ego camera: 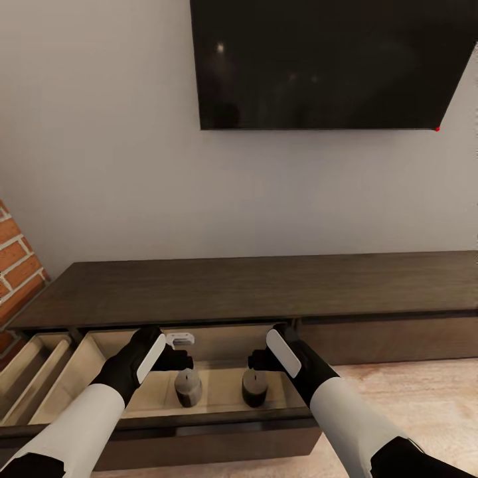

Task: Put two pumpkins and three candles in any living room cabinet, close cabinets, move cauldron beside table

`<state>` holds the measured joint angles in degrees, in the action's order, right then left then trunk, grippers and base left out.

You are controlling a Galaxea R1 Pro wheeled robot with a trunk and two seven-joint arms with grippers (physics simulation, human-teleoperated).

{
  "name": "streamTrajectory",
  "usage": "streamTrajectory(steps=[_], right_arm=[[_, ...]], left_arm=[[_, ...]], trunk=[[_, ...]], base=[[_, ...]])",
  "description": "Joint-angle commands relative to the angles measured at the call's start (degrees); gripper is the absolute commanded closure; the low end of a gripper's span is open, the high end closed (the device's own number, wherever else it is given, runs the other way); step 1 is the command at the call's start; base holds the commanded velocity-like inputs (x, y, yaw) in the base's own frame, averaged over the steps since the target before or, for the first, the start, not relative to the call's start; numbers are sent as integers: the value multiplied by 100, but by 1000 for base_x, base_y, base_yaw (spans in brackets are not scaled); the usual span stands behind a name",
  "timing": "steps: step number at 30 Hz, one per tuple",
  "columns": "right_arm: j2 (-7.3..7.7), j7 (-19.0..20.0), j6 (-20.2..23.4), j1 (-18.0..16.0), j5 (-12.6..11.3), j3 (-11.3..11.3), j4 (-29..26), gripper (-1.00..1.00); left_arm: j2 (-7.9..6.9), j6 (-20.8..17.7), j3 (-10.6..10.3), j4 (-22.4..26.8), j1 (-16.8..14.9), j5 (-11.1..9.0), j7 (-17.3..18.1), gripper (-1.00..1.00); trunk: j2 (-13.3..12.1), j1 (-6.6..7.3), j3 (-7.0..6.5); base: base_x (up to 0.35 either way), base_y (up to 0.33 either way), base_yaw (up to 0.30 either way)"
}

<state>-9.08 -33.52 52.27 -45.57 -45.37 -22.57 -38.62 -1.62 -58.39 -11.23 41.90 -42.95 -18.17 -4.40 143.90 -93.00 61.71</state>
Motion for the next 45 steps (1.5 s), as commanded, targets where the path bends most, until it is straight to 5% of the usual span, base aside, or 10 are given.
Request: streamTrajectory(steps=[1,13,45], right_arm=[[3,-59,6,-4,-60,-19,-5,-100],[3,-59,3,-4,-60,-19,-5,-100],[3,181,-24,-4,-45,-66,-45,-100]], left_arm=[[-6,-19,-29,8,-3,-56,-44,-100],[-2,-45,-15,117,-3,-78,-439,-100],[4,-58,-11,143,-3,-89,-483,-100]], trunk=[[0,3,-17],[-16,34,-283],[-58,117,-992]], base=[[-6,0,0],[-1,0,0],[-38,0,0]])
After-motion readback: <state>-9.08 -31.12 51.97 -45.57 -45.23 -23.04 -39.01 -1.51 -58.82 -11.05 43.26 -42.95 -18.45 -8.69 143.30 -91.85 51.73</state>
